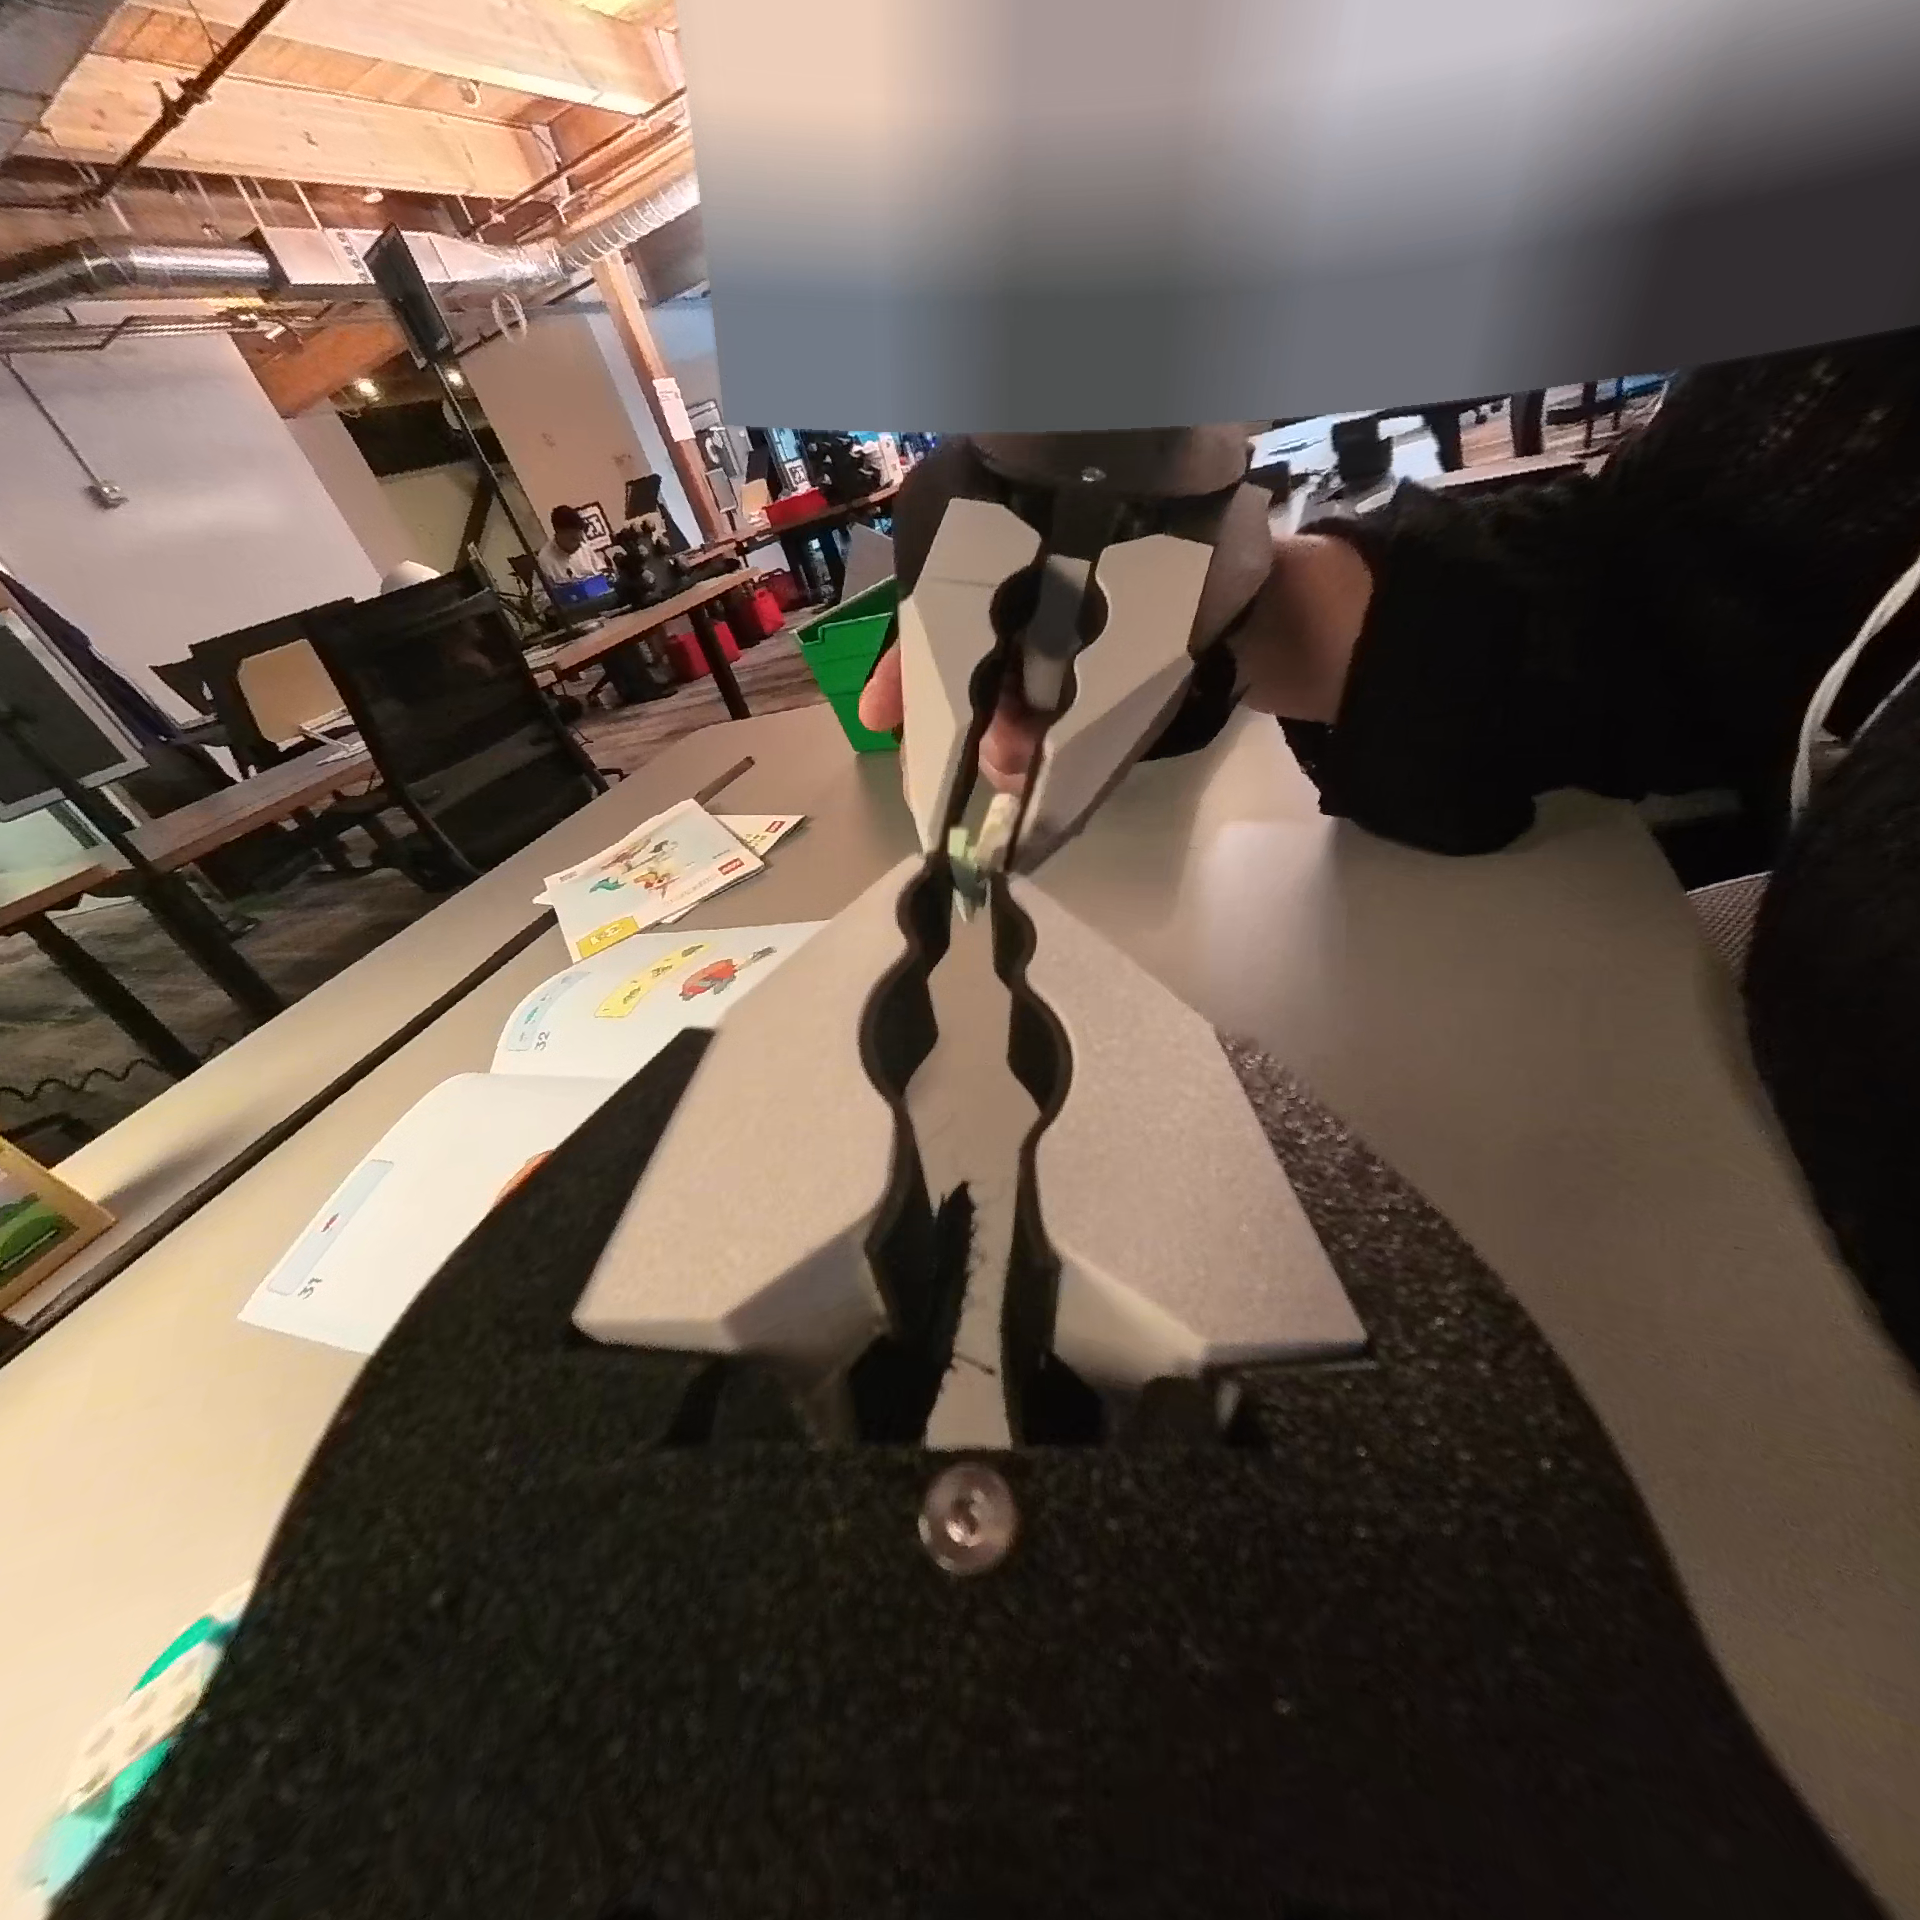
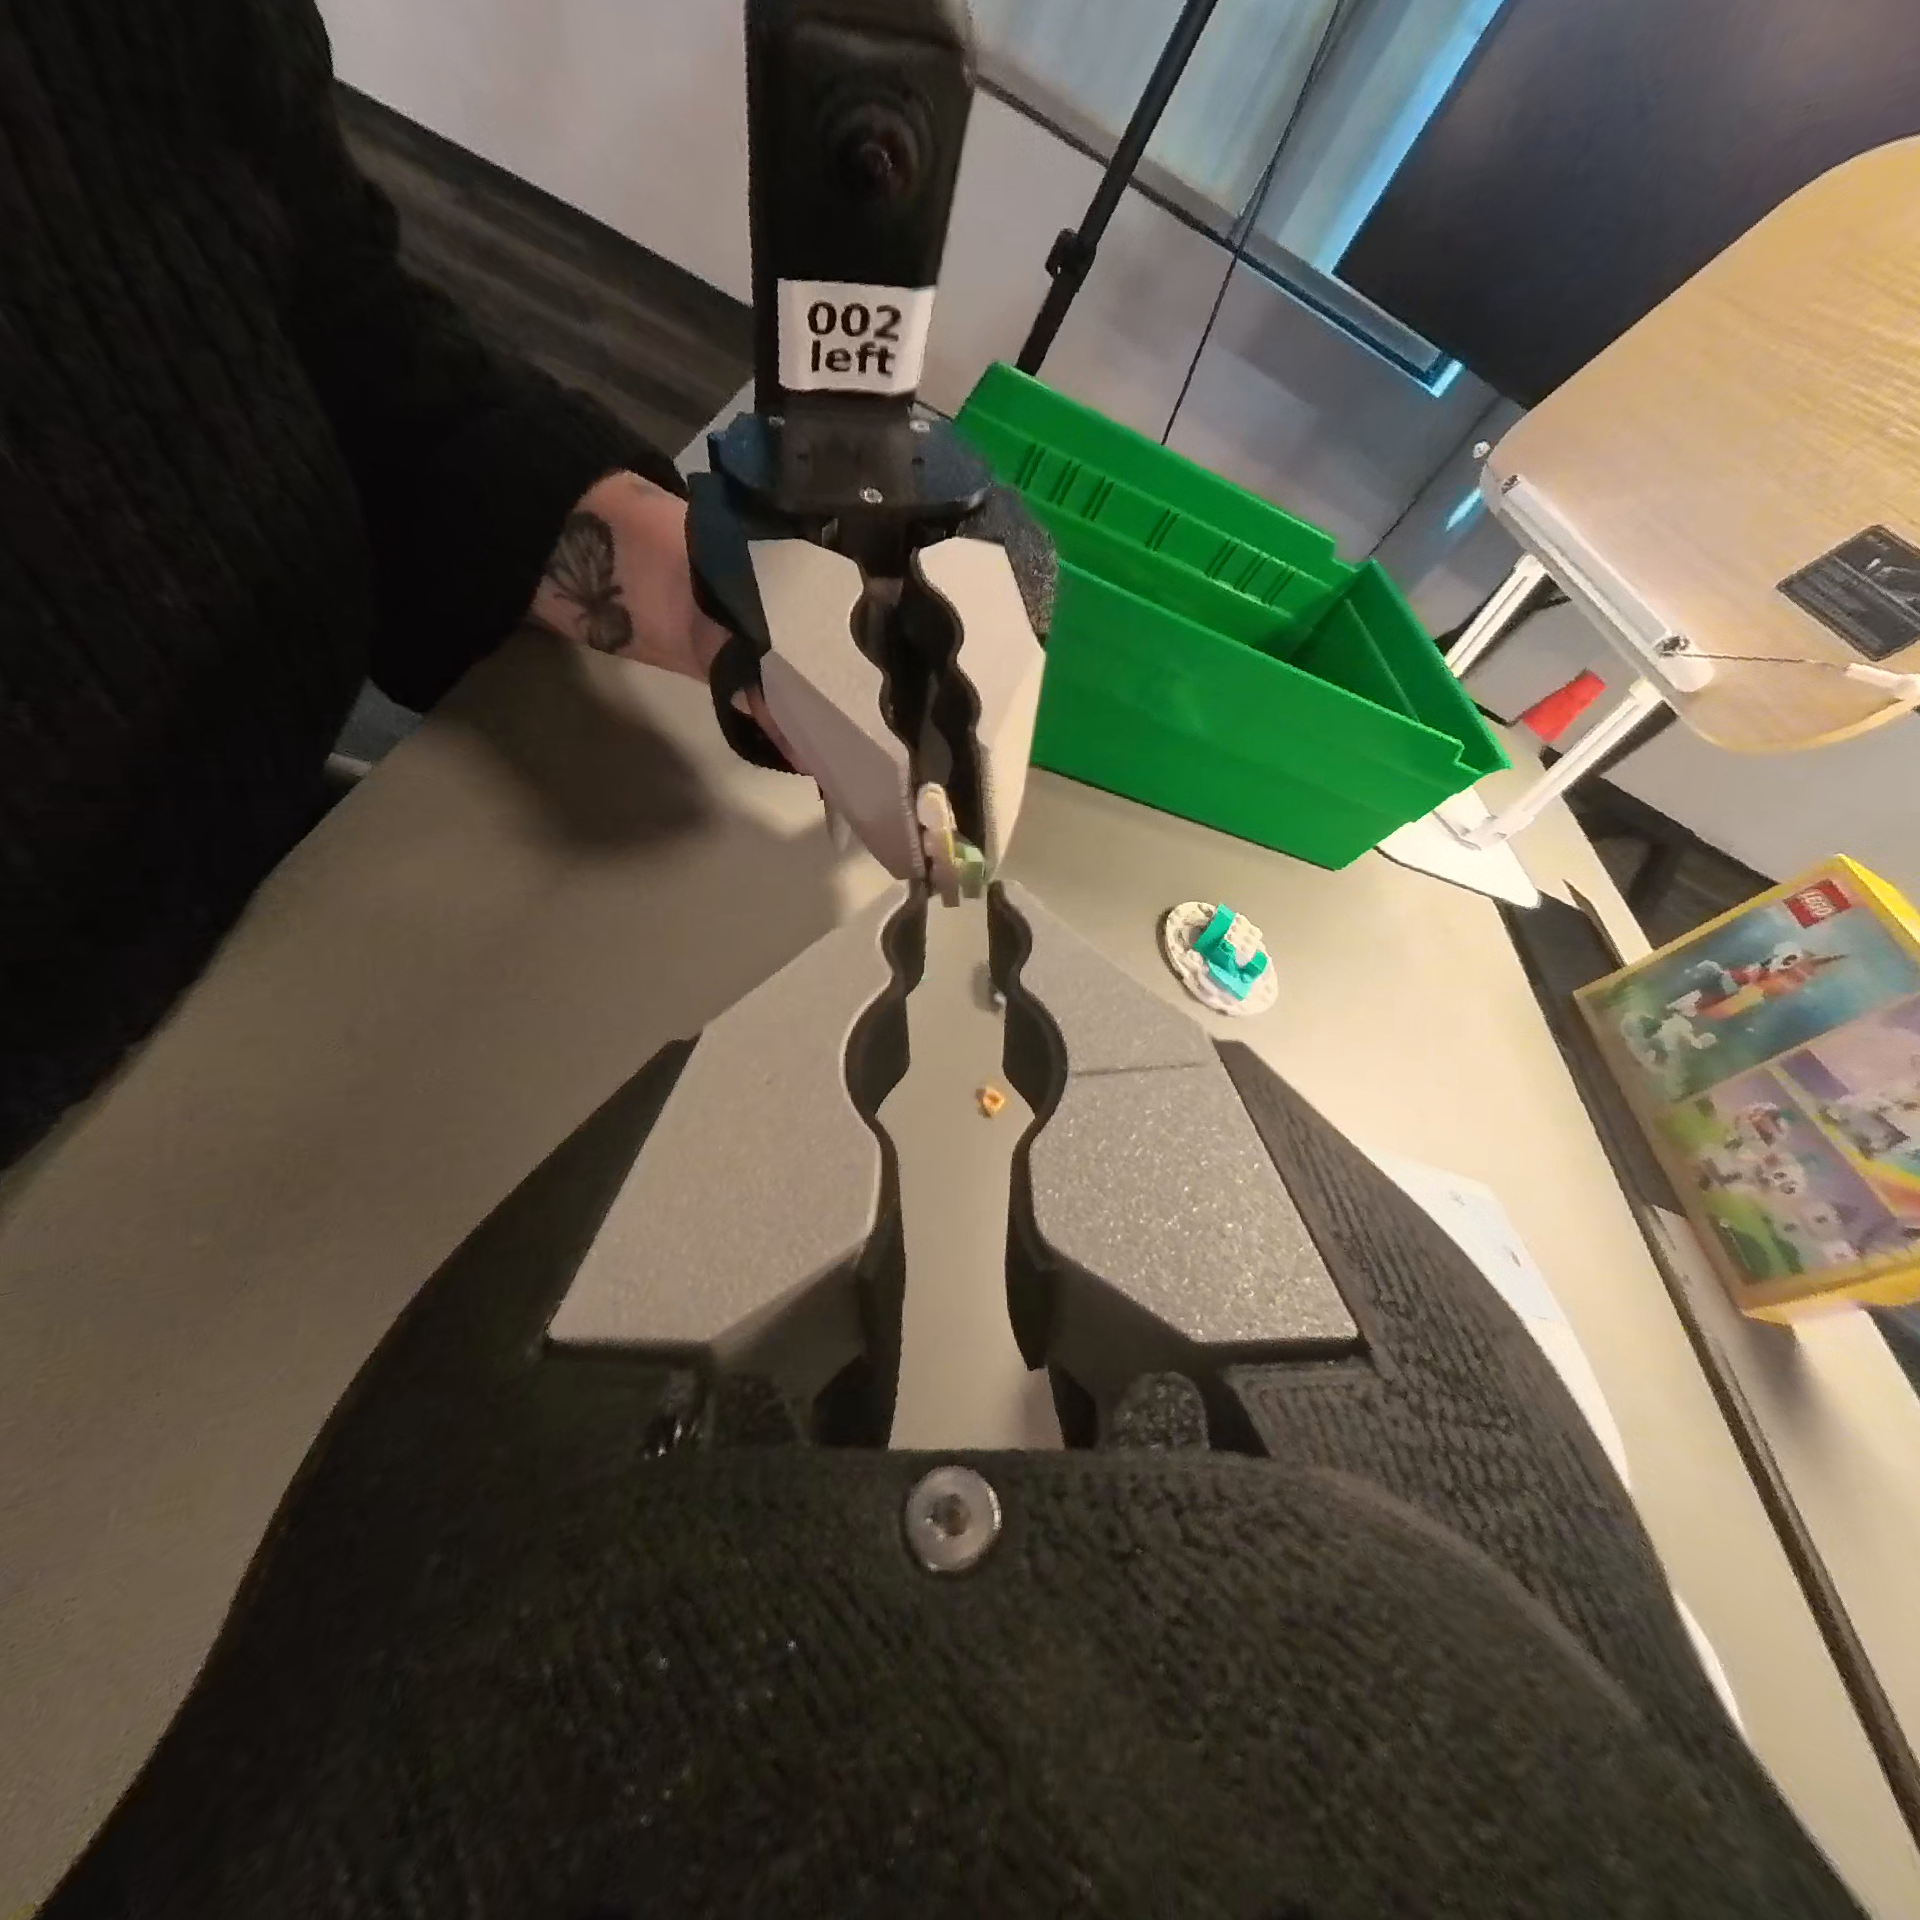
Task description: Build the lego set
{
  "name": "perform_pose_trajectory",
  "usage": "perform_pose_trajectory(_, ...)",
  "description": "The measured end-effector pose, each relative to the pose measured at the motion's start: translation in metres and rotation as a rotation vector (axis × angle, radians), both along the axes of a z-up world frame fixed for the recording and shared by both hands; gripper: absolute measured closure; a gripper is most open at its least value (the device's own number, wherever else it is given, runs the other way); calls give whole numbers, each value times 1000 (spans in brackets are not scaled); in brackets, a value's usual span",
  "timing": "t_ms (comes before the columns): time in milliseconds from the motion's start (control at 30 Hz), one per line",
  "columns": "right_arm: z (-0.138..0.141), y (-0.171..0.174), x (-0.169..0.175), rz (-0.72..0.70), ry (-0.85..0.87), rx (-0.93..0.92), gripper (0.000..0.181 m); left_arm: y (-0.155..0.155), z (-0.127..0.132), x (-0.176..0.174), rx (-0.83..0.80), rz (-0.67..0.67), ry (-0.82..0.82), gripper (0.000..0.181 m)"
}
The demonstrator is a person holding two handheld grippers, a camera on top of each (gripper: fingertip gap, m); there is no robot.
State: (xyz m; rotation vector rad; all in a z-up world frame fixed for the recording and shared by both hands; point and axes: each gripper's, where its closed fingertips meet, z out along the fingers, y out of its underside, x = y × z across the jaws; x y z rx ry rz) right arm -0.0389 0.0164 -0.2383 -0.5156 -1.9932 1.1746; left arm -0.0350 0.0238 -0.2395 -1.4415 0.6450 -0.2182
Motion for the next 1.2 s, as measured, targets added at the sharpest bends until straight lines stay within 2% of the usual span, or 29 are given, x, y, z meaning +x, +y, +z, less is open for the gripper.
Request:
perform_pose_trajectory(33, 1, 1, 0, -1, 9, -1, 172, 0, 0, 0, 1, 3, 9, 176)
perform_pose_trajectory(267, -4, -1, 1, 4, 42, 66, 173, 1, -7, 2, 0, 20, 118, 176)
perform_pose_trajectory(500, -16, -2, 1, 2, 46, 147, 175, 0, -21, 1, -24, 53, 321, 176)
perform_pose_trajectory(833, -34, 4, -2, -26, -21, 140, 176, 6, -38, -4, -48, 134, 465, 176)
perform_pose_trajectory(1200, -37, 5, -2, 0, -62, 0, 176, 8, -40, -3, -118, 92, 330, 175)
